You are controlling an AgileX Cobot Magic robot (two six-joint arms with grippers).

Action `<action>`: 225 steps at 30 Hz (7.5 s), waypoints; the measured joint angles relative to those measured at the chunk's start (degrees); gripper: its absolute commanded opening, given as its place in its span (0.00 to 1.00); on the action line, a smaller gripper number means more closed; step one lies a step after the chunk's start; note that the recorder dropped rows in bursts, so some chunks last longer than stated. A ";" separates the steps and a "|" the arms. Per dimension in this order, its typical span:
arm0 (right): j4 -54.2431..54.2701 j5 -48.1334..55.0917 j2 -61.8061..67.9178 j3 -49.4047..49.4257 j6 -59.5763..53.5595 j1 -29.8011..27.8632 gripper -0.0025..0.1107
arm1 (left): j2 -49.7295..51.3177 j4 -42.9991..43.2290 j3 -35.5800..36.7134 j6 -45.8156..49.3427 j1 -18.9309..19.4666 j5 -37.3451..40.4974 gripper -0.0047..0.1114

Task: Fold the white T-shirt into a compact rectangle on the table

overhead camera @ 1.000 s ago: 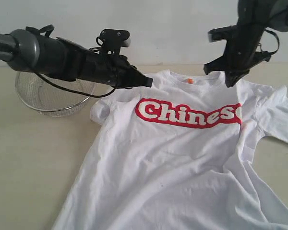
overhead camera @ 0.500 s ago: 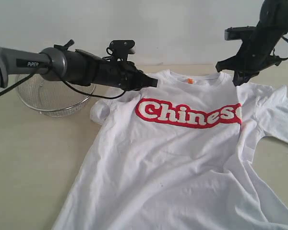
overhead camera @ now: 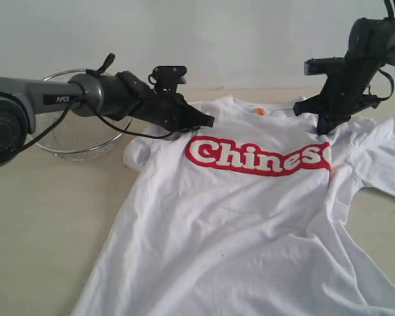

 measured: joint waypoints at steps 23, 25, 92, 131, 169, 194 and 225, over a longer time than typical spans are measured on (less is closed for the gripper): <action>9.09 5.74 4.62 -8.62 -3.05 0.81 0.02 | 1.22 11.91 -2.25 -14.13 6.43 0.07 0.08; 9.34 5.31 4.64 -8.62 -3.05 1.05 0.02 | 1.22 12.03 -2.25 -14.92 6.95 0.07 0.08; -1.41 2.04 -13.85 21.23 -4.58 -7.61 0.02 | -19.99 2.55 33.99 2.88 -12.17 36.63 0.08; 1.78 -5.78 -10.75 21.36 -4.13 -16.76 0.02 | -18.25 -3.17 34.01 6.75 -26.66 33.69 0.08; 25.26 10.61 -8.64 11.36 -15.99 -22.70 0.02 | -19.35 3.00 35.21 2.76 -26.55 36.29 0.08; 26.30 4.21 -10.10 14.83 -17.95 -31.12 0.23 | -37.79 7.27 44.56 1.51 -9.05 21.02 0.08; 37.34 -0.56 -3.45 14.36 -14.85 -30.48 0.49 | -38.06 2.43 47.37 1.40 -6.52 10.08 0.08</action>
